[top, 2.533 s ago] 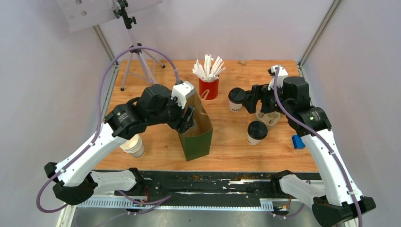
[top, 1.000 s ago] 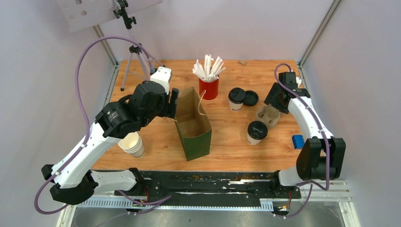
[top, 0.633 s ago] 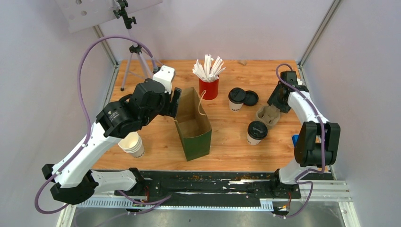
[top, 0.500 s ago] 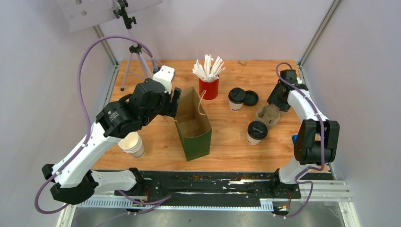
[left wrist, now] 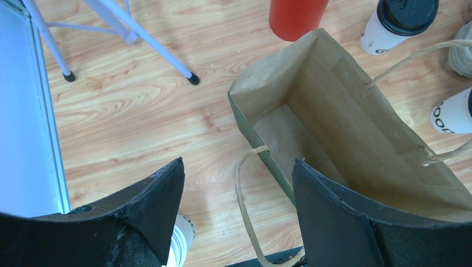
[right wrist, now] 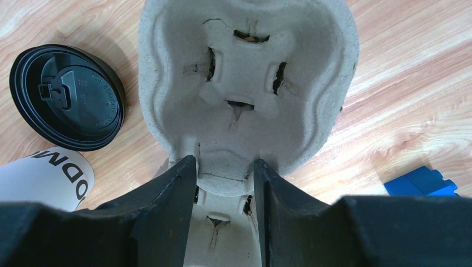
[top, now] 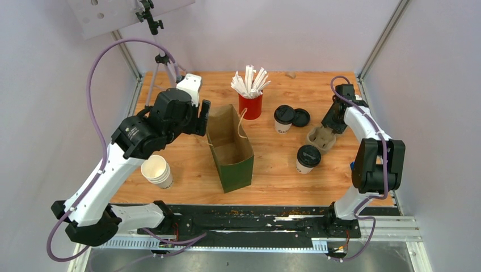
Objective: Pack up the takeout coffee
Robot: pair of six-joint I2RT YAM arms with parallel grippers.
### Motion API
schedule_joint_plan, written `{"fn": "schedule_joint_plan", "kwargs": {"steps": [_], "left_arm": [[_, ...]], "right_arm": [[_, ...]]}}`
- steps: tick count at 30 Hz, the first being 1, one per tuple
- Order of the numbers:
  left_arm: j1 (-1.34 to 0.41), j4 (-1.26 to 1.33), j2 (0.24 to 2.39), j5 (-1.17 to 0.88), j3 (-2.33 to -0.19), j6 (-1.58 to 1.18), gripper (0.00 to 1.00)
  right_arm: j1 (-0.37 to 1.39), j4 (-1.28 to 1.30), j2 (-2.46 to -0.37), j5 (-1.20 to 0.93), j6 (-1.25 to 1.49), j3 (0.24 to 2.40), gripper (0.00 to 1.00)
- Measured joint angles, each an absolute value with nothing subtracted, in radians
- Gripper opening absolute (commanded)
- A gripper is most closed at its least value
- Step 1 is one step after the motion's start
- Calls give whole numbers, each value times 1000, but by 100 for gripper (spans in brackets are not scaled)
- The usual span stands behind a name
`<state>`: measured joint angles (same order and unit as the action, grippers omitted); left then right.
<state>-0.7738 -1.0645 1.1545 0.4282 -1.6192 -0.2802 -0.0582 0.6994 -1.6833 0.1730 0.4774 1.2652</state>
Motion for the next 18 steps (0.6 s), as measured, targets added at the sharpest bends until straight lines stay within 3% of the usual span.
{"fn": "schedule_joint_plan", "kwargs": {"steps": [18], "left_arm": [[-701, -1143, 1116, 426, -1574, -289, 79]], "right_arm": [[-67, 746, -1707, 165, 474, 1308, 36]]}}
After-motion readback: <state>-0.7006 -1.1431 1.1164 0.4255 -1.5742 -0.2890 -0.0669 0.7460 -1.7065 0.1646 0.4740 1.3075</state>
